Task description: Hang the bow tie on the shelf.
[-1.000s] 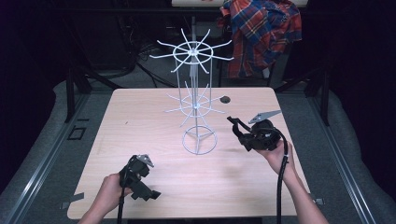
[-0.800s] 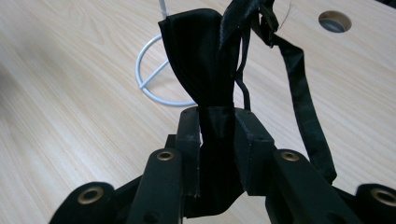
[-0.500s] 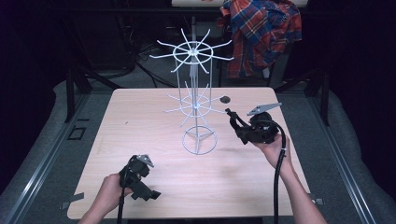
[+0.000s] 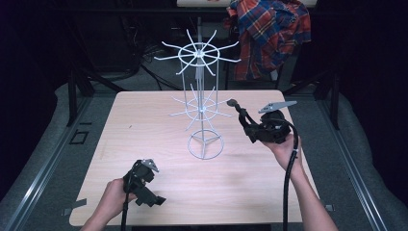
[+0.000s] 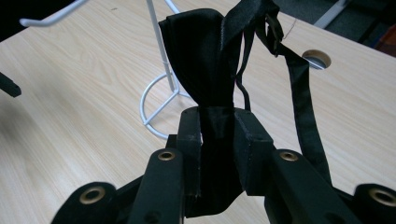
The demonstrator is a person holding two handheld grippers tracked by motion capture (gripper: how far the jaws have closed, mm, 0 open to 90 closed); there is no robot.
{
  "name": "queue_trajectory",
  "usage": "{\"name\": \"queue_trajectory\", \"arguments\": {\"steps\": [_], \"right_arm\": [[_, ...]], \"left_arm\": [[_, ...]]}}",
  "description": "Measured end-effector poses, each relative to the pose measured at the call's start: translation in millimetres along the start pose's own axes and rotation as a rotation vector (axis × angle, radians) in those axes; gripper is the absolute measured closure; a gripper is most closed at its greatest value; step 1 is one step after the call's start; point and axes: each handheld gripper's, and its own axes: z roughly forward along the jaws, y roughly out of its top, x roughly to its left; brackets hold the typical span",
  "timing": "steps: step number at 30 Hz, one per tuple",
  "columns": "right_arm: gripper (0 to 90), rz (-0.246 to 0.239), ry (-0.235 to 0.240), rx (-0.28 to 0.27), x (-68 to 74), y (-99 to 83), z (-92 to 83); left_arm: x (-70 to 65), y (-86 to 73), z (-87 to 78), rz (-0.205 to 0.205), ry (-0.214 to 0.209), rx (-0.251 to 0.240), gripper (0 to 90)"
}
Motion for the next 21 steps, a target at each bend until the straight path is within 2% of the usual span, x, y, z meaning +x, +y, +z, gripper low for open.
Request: {"name": "queue_trajectory", "arguments": {"steps": [8,21], "right_arm": [[73.9,-0.028,0.012,-0.025,9.6,6.0,-10.1],[73.9,-0.079,0.026,-0.012,26.2,7.9,-5.5]], "left_arm": [[-0.3,1.3,0.1,0.006,0.003,0.008,0.1],[-0.1,0.9,0.0,0.005,0.006,0.013,0.1]]}}
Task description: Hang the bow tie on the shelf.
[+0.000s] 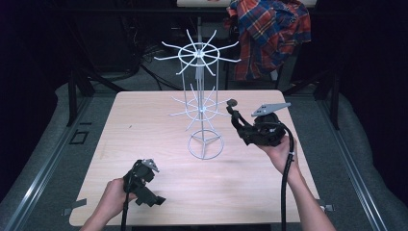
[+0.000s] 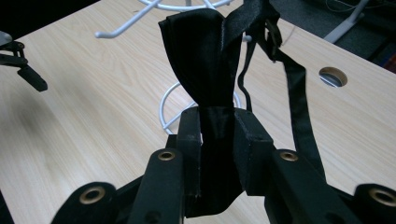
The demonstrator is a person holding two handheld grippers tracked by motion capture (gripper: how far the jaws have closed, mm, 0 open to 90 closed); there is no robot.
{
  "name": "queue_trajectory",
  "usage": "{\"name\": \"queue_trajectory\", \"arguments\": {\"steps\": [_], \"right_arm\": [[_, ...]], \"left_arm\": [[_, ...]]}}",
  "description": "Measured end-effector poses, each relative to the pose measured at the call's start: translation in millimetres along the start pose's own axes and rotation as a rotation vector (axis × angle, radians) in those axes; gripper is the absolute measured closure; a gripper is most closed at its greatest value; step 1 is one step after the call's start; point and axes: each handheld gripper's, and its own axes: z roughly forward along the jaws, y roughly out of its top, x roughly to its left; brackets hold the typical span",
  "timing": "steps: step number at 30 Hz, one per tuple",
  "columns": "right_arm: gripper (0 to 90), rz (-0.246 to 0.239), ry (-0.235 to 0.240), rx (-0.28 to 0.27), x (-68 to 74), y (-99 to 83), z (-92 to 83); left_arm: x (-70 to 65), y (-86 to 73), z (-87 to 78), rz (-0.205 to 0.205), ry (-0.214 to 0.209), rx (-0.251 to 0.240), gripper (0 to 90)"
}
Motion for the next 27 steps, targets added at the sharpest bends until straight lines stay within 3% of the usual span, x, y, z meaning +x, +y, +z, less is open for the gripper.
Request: {"name": "queue_trajectory", "arguments": {"steps": [13,27], "right_arm": [[73.9,-0.015,-0.001,-0.032,3.9,3.5,-9.8],[73.8,-0.053,0.020,-0.020,12.5,2.4,-13.1]], "left_arm": [[-0.3,0.3,0.3,0.002,0.005,0.006,0.1],[-0.4,0.3,0.8,0.002,0.011,0.012,0.2]]}}
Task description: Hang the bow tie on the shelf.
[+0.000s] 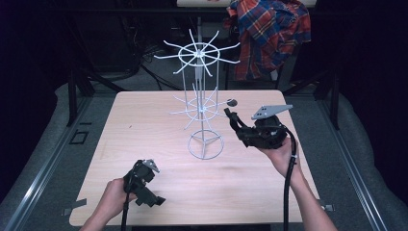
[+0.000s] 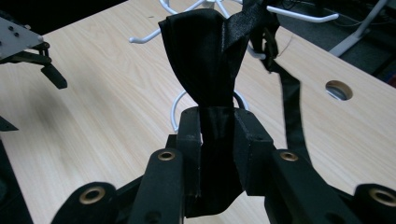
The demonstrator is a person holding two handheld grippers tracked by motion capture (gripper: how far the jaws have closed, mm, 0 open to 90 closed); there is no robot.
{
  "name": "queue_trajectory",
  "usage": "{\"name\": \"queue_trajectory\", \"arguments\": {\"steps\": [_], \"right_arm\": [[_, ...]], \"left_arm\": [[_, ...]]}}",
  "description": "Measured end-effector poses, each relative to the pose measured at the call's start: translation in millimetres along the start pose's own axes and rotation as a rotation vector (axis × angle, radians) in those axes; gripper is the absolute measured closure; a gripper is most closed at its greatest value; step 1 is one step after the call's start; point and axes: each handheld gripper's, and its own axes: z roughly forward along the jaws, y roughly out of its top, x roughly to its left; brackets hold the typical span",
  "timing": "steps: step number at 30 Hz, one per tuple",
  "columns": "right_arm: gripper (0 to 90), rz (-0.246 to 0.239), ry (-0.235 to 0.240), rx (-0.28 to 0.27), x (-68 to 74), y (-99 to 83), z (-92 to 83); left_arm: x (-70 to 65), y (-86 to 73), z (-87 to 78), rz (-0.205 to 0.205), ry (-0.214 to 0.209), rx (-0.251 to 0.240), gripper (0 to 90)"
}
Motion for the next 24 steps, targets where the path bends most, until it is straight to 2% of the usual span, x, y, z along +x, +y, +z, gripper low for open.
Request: {"name": "queue_trajectory", "arguments": {"steps": [6,24], "right_arm": [[73.8,-0.001,0.010,0.039,0.0,-3.9,12.1],[73.8,-0.016,0.000,0.076,8.0,-4.6,43.7]], "left_arm": [[0.1,-0.1,-0.1,0.000,0.001,-0.001,0.2],[0.2,-0.1,0.7,-0.001,-0.002,-0.002,0.2]]}}
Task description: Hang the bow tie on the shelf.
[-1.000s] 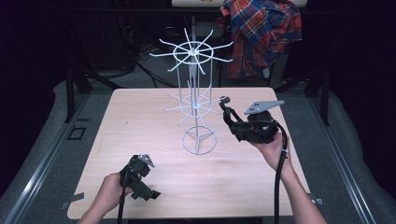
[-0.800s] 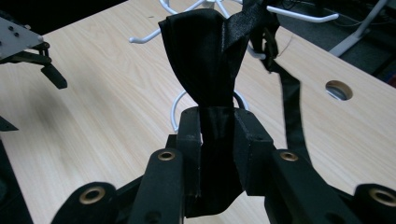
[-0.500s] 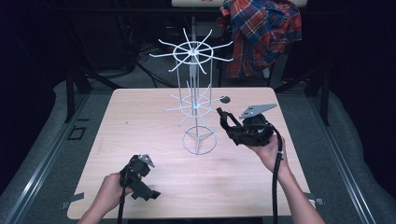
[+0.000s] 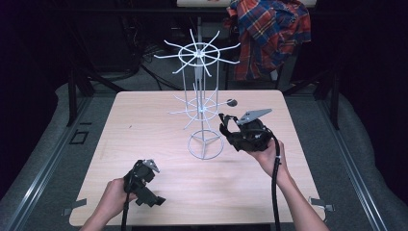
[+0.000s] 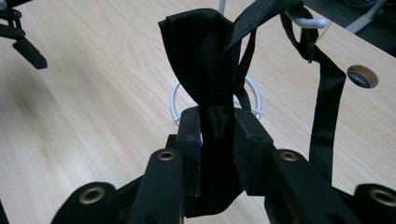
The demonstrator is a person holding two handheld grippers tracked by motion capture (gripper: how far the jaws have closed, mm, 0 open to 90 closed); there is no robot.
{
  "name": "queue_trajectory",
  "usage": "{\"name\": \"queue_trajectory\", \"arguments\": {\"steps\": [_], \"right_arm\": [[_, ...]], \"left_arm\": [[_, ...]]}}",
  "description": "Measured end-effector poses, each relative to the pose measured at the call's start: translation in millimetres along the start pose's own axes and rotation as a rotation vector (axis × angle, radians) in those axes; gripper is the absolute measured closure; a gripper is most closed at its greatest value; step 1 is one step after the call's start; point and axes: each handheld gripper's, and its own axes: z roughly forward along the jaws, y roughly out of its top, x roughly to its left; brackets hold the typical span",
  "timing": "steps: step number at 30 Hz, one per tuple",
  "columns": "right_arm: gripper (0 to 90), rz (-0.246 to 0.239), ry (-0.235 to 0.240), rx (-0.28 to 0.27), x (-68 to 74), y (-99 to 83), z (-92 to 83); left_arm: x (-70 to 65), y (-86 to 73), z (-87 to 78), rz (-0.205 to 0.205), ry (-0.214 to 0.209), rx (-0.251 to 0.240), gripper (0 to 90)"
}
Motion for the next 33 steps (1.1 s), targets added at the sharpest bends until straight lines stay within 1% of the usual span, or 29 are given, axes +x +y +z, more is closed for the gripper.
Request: {"name": "queue_trajectory", "arguments": {"steps": [7,8,14,16,19,21,25,29,33], "right_arm": [[73.8,-0.003,-0.019,0.017,-3.7,0.8,2.6],[73.9,0.002,-0.019,0.011,-4.4,1.1,3.8],[73.8,0.003,-0.019,0.020,-5.9,6.1,9.5],[73.8,-0.002,-0.021,0.015,-6.6,7.6,12.4],[73.8,0.005,-0.015,0.020,-7.1,9.5,14.8],[73.8,0.010,-0.007,0.025,-7.3,9.4,17.4],[73.7,0.012,-0.013,0.030,-8.9,7.1,21.1],[73.7,0.021,-0.009,0.041,-10.9,6.1,21.2],[73.6,0.028,-0.011,0.037,-11.4,5.3,20.7]], "left_arm": [[-0.5,0.4,0.4,0.001,0.001,0.002,0.2],[-0.6,0.4,0.5,0.000,0.001,0.002,0.2],[-0.4,0.1,0.4,-0.001,0.000,0.002,0.2],[-0.4,0.0,0.1,0.002,0.001,0.004,0.2],[-0.3,-0.1,0.0,0.001,0.000,0.004,0.2],[-0.2,-0.2,0.0,0.003,0.000,0.005,0.2],[-0.1,-0.2,0.1,0.002,0.000,0.005,0.2],[-0.6,0.0,0.2,0.003,0.002,0.002,0.2],[-0.7,0.1,0.3,0.002,0.002,0.002,0.2]]}}
